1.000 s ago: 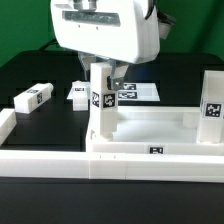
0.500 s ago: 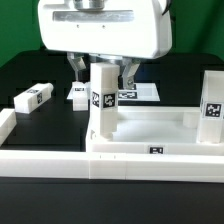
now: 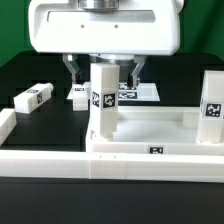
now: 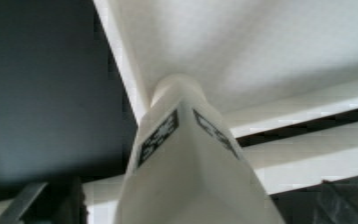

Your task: Assemble desk

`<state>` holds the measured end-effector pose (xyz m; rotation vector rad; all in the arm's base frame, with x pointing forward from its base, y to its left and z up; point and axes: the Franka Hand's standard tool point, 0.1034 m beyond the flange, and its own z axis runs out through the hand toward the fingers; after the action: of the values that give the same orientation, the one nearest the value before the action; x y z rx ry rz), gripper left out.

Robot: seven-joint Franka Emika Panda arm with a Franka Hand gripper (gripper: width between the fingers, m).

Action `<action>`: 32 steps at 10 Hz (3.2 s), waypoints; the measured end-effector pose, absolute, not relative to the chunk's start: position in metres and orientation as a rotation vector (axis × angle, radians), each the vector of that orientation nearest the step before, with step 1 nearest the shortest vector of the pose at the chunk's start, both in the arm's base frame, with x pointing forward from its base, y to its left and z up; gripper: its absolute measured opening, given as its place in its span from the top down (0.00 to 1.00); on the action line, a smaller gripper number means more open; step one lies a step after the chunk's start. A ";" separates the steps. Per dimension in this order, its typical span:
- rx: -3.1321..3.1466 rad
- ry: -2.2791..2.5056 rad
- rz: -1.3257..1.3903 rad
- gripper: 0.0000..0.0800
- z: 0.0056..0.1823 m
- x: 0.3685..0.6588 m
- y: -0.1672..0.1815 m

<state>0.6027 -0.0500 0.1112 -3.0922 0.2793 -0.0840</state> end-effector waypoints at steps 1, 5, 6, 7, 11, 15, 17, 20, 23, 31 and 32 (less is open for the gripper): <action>-3.109 0.150 -0.086 0.19 0.111 0.603 -0.050; -3.121 -0.293 -0.087 0.19 0.111 0.603 -0.050; -3.111 -0.410 -0.086 0.19 0.111 0.603 -0.051; -3.099 -0.501 -0.086 0.20 0.111 0.602 -0.052; -3.094 -0.530 -0.086 0.64 0.111 0.602 -0.052; -3.111 -0.247 -0.076 0.64 0.110 0.601 -0.053; -3.111 0.128 -0.074 0.64 0.110 0.601 -0.054; -3.057 0.563 -0.070 0.64 0.109 0.601 -0.055; -2.934 0.994 -0.062 0.64 0.109 0.602 -0.057; -2.942 0.981 -0.070 0.22 0.109 0.604 -0.054; -2.999 0.820 -0.075 0.22 0.109 0.604 -0.053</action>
Offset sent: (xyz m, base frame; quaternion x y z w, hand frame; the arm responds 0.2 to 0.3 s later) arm 0.0034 -0.0031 0.0020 -0.0234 0.0050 -0.2363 0.9714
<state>0.6040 -0.0526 0.1093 -2.9988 0.8202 -0.0748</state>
